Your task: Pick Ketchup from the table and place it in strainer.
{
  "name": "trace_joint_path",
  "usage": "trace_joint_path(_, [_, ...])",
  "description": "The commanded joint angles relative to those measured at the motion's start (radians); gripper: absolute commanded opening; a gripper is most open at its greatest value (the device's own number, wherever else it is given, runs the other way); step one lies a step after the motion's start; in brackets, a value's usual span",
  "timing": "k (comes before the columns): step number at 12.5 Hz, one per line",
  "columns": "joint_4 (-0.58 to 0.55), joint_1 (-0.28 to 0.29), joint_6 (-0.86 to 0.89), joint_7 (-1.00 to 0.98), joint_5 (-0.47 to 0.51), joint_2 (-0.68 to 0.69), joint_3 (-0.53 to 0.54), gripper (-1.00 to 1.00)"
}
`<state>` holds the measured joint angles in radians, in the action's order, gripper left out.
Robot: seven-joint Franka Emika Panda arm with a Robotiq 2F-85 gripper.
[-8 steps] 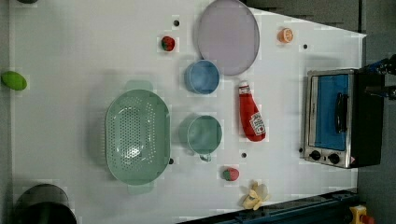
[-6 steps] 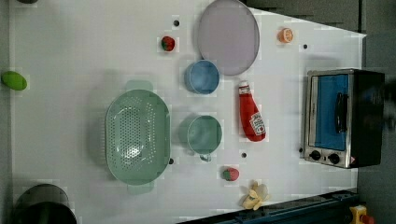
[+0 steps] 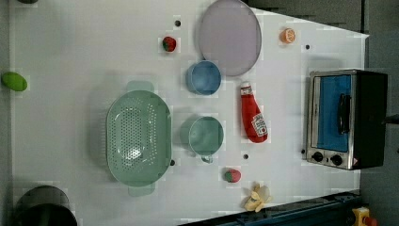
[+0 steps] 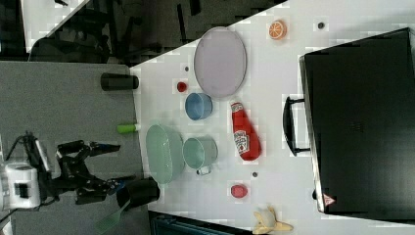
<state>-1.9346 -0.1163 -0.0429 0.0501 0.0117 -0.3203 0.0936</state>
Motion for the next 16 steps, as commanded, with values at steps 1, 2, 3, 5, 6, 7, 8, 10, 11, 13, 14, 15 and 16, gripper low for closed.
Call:
trace_joint_path(1, [-0.085, -0.011, -0.056, -0.028, 0.002, 0.135, 0.015, 1.00])
trace_joint_path(2, [-0.106, -0.011, -0.103, -0.073, 0.002, 0.161, 0.021, 1.00])
trace_joint_path(3, [-0.127, -0.011, -0.152, -0.148, 0.002, 0.186, 0.026, 1.00])
trace_joint_path(5, [-0.168, -0.011, -0.259, -0.364, 0.002, 0.235, 0.031, 1.00])
trace_joint_path(6, [-0.189, -0.011, -0.313, -0.482, 0.002, 0.257, 0.031, 1.00])
trace_joint_path(7, [-0.213, -0.011, -0.366, -0.594, 0.002, 0.277, 0.030, 1.00])
trace_joint_path(8, [-0.235, -0.011, -0.418, -0.697, 0.002, 0.295, 0.030, 1.00])
trace_joint_path(10, [-0.279, -0.012, -0.517, -0.877, 0.002, 0.327, 0.028, 1.00])
trace_joint_path(11, [-0.303, -0.012, -0.568, -0.953, 0.002, 0.341, 0.028, 1.00])
trace_joint_path(13, [-0.354, -0.013, -0.666, -1.038, 0.002, 0.366, 0.027, 1.00])
trace_joint_path(14, [-0.382, -0.013, -0.703, -1.043, 0.002, 0.380, 0.025, 1.00])
trace_joint_path(15, [-0.408, -0.013, -0.733, -1.043, 0.002, 0.396, 0.023, 1.00])
trace_joint_path(16, [-0.429, -0.013, -0.760, -1.043, 0.002, 0.414, 0.022, 1.00])
